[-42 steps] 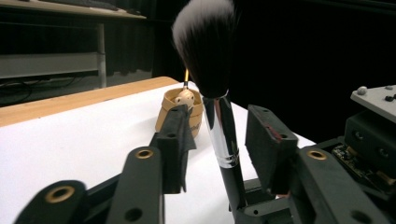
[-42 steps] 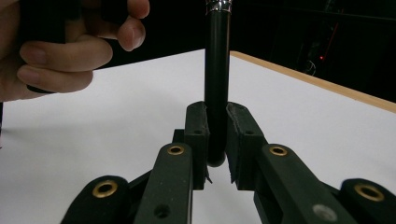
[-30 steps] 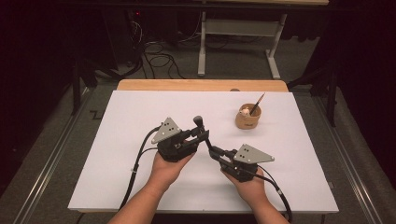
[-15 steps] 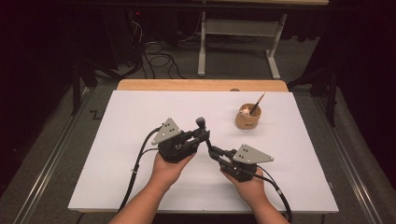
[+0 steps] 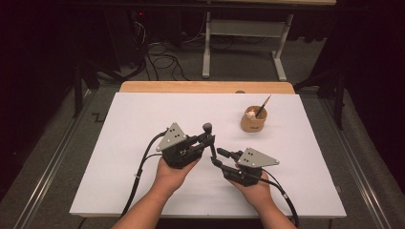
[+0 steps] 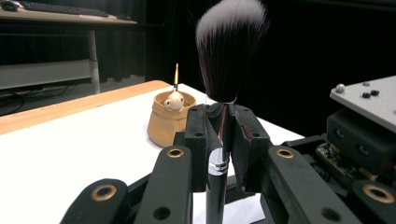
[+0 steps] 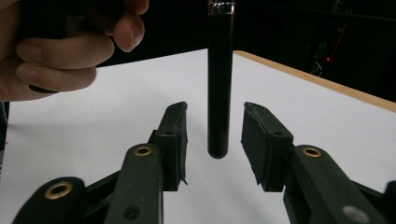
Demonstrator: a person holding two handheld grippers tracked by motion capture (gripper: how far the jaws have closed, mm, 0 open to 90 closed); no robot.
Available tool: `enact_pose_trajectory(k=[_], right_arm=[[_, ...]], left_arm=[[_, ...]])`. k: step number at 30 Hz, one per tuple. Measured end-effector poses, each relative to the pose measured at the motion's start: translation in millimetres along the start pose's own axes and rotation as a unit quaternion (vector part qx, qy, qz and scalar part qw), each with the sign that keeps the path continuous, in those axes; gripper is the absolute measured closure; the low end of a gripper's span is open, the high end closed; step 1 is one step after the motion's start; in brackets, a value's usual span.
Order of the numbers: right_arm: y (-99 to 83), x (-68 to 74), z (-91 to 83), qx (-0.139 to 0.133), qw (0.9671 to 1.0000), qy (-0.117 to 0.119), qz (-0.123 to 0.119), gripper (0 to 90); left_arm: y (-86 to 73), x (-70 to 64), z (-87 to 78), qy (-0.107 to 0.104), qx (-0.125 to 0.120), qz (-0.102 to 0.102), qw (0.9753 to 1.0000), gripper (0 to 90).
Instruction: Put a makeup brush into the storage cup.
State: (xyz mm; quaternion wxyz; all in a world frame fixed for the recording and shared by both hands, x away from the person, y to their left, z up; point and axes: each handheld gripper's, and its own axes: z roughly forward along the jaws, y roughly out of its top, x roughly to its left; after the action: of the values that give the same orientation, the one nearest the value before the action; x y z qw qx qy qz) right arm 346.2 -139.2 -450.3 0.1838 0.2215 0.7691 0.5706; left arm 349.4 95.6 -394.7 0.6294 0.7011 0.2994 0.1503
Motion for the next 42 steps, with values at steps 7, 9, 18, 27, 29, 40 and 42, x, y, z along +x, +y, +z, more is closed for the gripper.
enact_pose_trajectory(k=[7, 9, 18, 27, 29, 40, 42], right_arm=[[1.9, -0.6, -2.4, -0.003, 1.0000, -0.002, 0.009, 54.1], [3.0, -0.4, -3.8, -0.005, 0.9998, -0.004, 0.017, 52.4], [8.5, 4.4, -3.7, -0.011, 0.9997, -0.019, 0.010, 56.5], [10.3, 3.1, -3.0, -0.009, 0.9999, -0.011, 0.010, 69.2], [9.9, 3.3, -2.3, -0.010, 0.9997, -0.011, 0.019, 71.0], [9.7, 2.3, -1.3, -0.003, 0.9996, -0.009, 0.025, 80.3], [10.0, 2.1, -1.2, -0.005, 0.9996, -0.006, 0.028, 80.5]], left_arm=[[-4.7, -4.4, 2.7, 0.002, 0.016, 0.017, 0.9997, 77.9], [-6.6, -5.7, 4.5, 0.002, 0.020, 0.021, 0.9996, 77.8], [-11.7, -10.7, 10.6, -0.002, 0.034, 0.031, 0.9990, 77.9], [-14.0, -12.4, 13.7, -0.008, 0.038, 0.029, 0.9988, 77.8], [-14.3, -12.8, 14.1, -0.009, 0.039, 0.030, 0.9987, 77.8], [-15.1, -13.6, 14.4, -0.012, 0.039, 0.029, 0.9988, 77.8], [-14.9, -13.6, 14.0, -0.012, 0.038, 0.030, 0.9988, 77.7]])
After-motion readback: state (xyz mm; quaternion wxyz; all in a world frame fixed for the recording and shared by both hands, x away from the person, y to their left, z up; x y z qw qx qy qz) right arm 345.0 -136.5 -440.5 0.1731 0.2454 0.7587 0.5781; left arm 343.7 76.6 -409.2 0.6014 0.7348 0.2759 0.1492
